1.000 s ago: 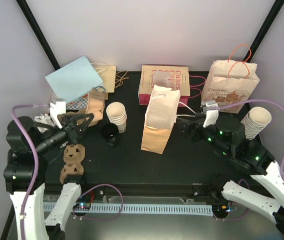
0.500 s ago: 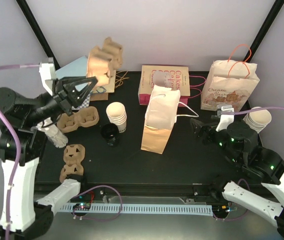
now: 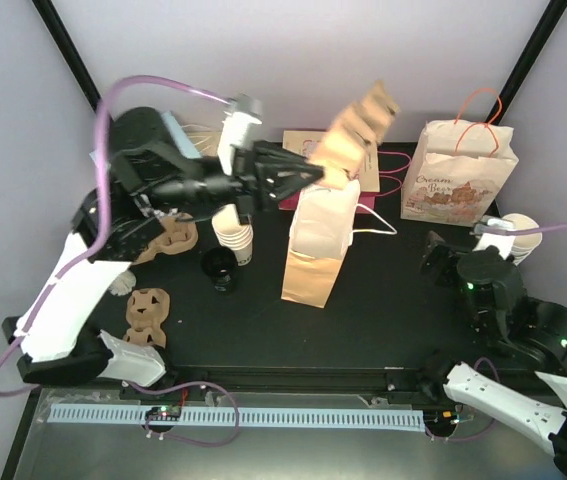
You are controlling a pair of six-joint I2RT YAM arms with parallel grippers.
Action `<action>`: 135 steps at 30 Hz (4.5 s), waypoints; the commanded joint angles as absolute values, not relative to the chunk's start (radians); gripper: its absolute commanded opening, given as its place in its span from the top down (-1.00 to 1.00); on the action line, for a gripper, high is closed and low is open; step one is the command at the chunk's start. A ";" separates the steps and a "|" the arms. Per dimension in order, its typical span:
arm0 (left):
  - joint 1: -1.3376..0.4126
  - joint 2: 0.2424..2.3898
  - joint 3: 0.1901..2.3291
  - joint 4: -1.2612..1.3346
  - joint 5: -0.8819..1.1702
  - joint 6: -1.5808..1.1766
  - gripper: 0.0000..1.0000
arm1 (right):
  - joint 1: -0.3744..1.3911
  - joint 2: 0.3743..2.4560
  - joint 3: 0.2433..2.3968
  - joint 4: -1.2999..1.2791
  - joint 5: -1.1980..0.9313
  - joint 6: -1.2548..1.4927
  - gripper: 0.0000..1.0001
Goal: Pack the takeout coffee
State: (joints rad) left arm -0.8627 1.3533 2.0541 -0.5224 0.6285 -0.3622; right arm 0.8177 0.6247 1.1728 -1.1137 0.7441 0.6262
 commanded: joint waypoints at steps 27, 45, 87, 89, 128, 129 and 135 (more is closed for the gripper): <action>-1.386 1.654 1.542 -0.840 0.157 0.240 0.96 | 0.824 0.460 1.220 -0.925 0.659 0.262 -1.00; -1.386 1.536 1.178 -0.635 0.045 0.150 -0.14 | 0.824 0.504 1.117 -1.039 0.335 0.362 -1.00; -0.998 0.776 0.862 -0.695 0.073 -0.553 -0.53 | 0.892 0.624 0.346 -0.601 -0.160 1.129 -1.00; -0.980 0.777 0.851 -0.688 0.084 -0.549 -0.53 | 0.937 0.626 0.325 -0.556 -0.160 1.176 -1.00; -0.890 0.735 0.826 -0.737 0.072 -0.524 -0.87 | 1.191 0.818 0.678 -0.780 0.208 0.775 -1.00; -0.890 0.732 0.826 -0.741 0.067 -0.528 -0.96 | 1.191 0.818 0.682 -0.756 0.206 0.727 -1.00; -0.875 0.726 0.830 -0.793 0.025 -0.582 -0.98 | 1.192 0.842 0.666 -0.588 0.172 0.549 -1.00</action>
State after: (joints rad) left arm -0.8906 0.7387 0.8143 -0.7372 0.0628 -0.5415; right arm 1.1843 0.8310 0.6659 -0.7067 0.1596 0.7155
